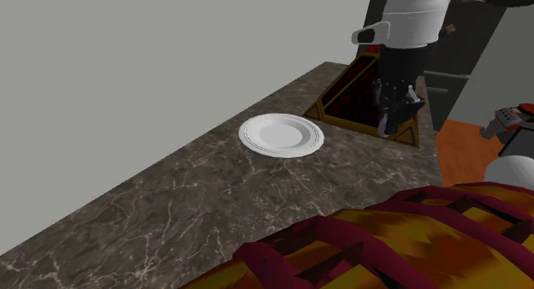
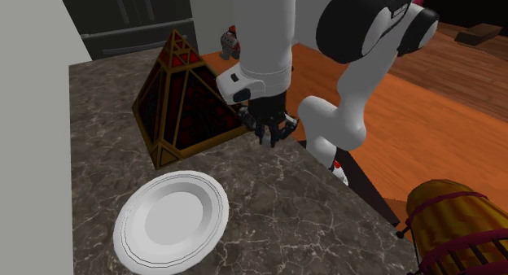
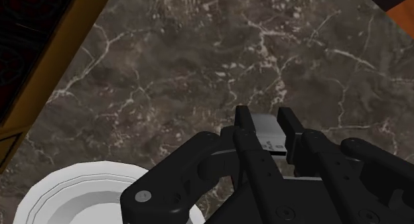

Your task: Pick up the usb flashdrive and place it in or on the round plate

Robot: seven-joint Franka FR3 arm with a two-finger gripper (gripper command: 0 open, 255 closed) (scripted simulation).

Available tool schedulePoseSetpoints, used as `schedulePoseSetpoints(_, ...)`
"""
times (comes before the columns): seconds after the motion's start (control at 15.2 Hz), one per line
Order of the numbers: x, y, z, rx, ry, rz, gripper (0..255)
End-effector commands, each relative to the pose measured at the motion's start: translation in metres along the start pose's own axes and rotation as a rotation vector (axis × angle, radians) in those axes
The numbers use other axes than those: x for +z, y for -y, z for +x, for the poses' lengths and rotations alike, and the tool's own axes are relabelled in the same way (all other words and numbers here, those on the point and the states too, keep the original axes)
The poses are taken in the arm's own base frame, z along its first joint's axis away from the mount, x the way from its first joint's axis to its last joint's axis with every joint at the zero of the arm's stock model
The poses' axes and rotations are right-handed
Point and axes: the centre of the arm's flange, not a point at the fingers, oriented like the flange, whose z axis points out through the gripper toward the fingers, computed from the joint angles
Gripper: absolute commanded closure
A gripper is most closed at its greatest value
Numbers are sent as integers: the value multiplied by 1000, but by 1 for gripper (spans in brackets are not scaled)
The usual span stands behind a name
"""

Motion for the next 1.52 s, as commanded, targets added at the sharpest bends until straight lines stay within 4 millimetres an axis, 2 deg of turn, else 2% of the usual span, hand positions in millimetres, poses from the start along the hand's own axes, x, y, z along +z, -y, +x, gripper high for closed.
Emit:
schedulePoseSetpoints(0.0, -2, -16, 24, 0, 0, 0, 255)
schedulePoseSetpoints(1.06, -31, -142, 191, 0, 0, 0, 255)
schedulePoseSetpoints(1.12, -33, -147, 198, 0, 0, 0, 255)
schedulePoseSetpoints(1.45, -7, -147, 202, 0, 0, 0, 255)
